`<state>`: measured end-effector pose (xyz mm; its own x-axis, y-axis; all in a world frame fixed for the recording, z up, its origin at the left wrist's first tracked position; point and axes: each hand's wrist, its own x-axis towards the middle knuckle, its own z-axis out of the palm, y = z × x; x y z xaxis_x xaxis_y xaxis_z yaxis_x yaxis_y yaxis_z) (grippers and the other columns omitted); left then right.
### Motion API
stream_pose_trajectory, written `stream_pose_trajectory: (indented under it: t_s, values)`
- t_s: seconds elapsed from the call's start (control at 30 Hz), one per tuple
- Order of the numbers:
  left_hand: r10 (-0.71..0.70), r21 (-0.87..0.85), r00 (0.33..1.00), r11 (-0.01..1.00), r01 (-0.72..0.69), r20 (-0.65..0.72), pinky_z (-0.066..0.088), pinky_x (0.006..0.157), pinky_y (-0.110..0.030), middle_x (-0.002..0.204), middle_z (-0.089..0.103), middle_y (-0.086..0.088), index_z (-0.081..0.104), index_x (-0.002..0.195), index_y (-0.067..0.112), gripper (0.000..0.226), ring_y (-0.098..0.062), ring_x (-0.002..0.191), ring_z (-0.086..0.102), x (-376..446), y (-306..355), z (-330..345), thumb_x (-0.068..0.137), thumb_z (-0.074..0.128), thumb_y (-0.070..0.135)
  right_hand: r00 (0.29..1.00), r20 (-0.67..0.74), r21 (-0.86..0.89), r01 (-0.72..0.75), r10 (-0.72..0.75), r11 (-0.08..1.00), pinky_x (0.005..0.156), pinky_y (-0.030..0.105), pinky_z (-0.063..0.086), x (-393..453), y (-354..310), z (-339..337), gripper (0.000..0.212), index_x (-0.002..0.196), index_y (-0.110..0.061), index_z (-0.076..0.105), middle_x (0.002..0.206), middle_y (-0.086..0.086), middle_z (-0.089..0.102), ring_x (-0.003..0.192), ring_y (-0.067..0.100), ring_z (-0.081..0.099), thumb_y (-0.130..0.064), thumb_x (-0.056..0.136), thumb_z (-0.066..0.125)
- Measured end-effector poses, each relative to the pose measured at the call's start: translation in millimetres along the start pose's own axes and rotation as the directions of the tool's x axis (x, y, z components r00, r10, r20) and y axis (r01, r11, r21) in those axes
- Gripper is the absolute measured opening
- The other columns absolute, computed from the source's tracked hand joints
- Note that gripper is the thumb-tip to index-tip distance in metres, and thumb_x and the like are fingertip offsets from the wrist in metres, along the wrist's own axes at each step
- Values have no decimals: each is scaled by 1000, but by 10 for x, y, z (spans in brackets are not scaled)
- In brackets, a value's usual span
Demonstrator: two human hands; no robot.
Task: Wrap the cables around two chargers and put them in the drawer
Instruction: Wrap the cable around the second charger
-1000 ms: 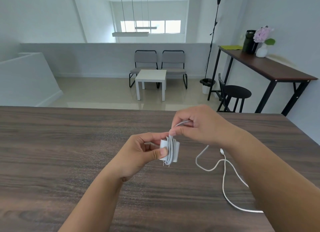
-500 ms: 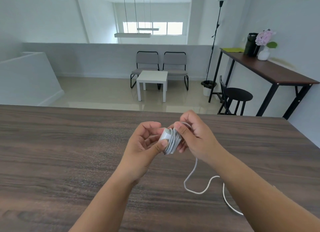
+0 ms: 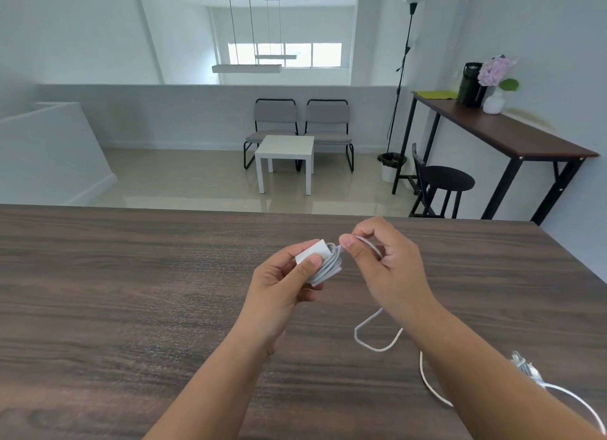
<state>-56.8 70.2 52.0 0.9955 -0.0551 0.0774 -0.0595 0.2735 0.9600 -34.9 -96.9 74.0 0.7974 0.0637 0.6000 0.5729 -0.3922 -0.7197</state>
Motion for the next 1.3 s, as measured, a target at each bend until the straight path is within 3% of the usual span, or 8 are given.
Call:
stream_pose_trajectory:
  t_s: [0.27, 0.43, 0.57, 0.77, 0.87, 1.0, 1.17, 1.3]
  values:
    - [32, 231, 991, 971, -62, 134, 46, 58, -17, 83, 74, 3, 77, 103, 24, 24, -7, 64, 58, 10, 60, -153, 79, 78, 27, 959, 267, -122, 134, -98, 983, 62, 31, 48, 257, -87, -258, 12, 80, -21, 73, 73, -7, 70, 65, 14, 62, -32, 84, 70]
    - [32, 322, 966, 940, -116, 255, 55, 77, -23, 97, 75, -2, 71, 110, 19, 35, -11, 84, 67, -30, 88, -185, 76, 78, 26, 903, 429, 5, 13, -13, 1000, 70, 37, 51, 333, -86, -227, 5, 79, -22, 75, 79, -4, 72, 73, 24, 65, -27, 80, 75]
    - [62, 283, 971, 951, -127, 229, 54, 74, -22, 97, 73, -5, 64, 108, 14, 43, -11, 81, 66, -44, 99, -226, 71, 85, 24, 869, 489, 126, -162, 81, 979, 74, 41, 52, 375, 36, -136, 15, 83, -18, 76, 83, 7, 73, 78, 32, 65, -31, 76, 73]
    - [146, 170, 979, 971, -169, 140, 56, 74, -26, 92, 75, -3, 69, 89, 31, 34, -14, 84, 68, -30, 64, -219, 59, 86, 29, 868, 425, 346, -418, 257, 840, 73, 25, 51, 46, 186, 133, 13, 91, -8, 74, 86, 5, 74, 79, 12, 66, -4, 88, 62]
    - [163, 135, 983, 976, -173, 81, 56, 74, -26, 93, 75, -2, 71, 88, 33, 36, -14, 85, 68, -3, 26, -231, 56, 87, 30, 854, 419, 340, -462, 308, 819, 54, 7, 40, -71, 110, 185, 34, 95, -15, 73, 58, -15, 66, 52, -4, 55, 10, 89, 52]
    - [172, 87, 985, 981, -172, 9, 53, 74, -20, 87, 72, 10, 71, 98, 26, 41, -8, 82, 67, 35, -22, -185, 61, 88, 23, 909, 312, 58, -310, 277, 949, 51, 26, 33, -209, 162, 243, 39, 76, -44, 71, 50, -7, 51, 49, 5, 36, -15, 95, 55]
    - [213, 256, 973, 949, -185, -89, 57, 80, -27, 106, 73, -1, 69, 114, 33, 44, -21, 94, 69, 88, -112, -147, 72, 83, 33, 911, 387, -246, -46, 141, 968, 57, 21, 34, -336, 153, 269, 16, 94, -27, 65, 58, -16, 48, 57, 2, 45, -24, 97, 49]
    - [340, 505, 939, 820, -271, -48, 54, 73, -22, 100, 66, 5, 66, 110, 43, 40, -8, 80, 62, 119, -141, -171, 73, 81, 37, 870, 486, -382, 130, 80, 915, 64, 31, 42, -269, 18, 145, 18, 90, -27, 59, 72, -19, 48, 70, 6, 48, -30, 95, 42]
